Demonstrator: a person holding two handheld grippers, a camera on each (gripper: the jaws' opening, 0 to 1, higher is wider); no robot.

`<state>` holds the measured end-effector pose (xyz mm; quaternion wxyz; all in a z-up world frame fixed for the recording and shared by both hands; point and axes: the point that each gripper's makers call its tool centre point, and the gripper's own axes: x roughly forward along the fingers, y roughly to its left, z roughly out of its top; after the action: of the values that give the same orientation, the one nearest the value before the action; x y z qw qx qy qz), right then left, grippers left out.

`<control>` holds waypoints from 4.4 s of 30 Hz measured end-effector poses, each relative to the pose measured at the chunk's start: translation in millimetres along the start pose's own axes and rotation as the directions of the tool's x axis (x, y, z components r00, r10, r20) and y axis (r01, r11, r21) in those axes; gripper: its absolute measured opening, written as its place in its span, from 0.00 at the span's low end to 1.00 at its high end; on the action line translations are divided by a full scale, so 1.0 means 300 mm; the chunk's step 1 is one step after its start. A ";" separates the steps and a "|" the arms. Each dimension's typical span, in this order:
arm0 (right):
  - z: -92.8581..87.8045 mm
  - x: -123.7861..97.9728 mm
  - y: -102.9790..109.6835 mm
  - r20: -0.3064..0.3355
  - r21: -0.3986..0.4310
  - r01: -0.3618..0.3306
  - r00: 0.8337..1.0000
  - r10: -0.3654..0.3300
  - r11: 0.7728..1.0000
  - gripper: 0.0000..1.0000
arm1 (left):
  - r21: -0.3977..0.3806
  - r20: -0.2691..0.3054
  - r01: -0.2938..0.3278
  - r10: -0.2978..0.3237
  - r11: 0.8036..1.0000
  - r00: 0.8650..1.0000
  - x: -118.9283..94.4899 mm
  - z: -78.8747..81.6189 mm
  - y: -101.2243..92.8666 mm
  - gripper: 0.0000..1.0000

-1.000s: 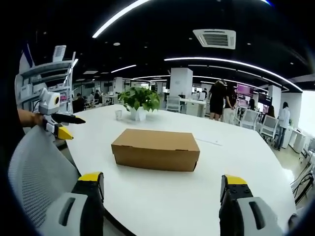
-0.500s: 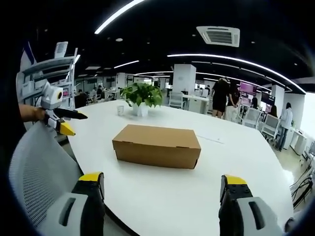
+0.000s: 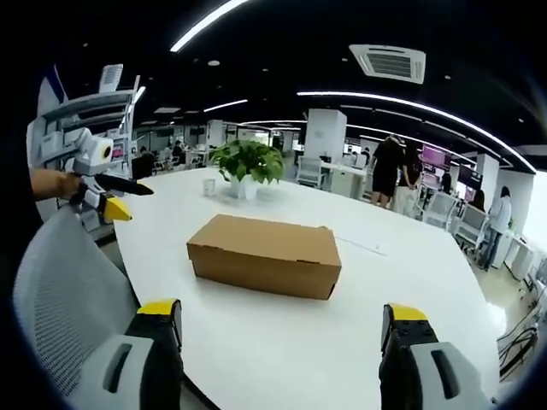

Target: Operate the shoe box by opening the lid, removing the specified soft item, and placing it in the target area until the item is outside and the box remains undamaged.

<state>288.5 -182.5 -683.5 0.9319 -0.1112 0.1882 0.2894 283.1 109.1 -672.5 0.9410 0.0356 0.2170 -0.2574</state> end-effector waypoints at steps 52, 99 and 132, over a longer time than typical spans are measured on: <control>0.007 0.412 -0.215 -0.097 -0.115 -0.199 0.977 0.188 0.973 0.82 | -0.083 -0.096 -0.106 0.098 0.991 0.991 0.298 -0.053 0.022 0.94; -0.055 0.680 -0.183 -0.230 -0.067 -0.305 0.931 0.283 0.950 0.64 | -0.220 -0.148 -0.202 0.172 0.955 0.974 0.513 -0.167 0.054 0.77; -0.058 0.658 -0.087 -0.223 -0.013 -0.214 0.953 0.206 0.977 0.62 | -0.152 -0.180 -0.115 0.087 0.982 0.980 0.477 -0.188 0.126 0.73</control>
<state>448.9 -110.8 -778.6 0.8670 -0.1394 0.2957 0.3762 390.6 84.7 -786.3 0.9303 -0.0075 0.3158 -0.1867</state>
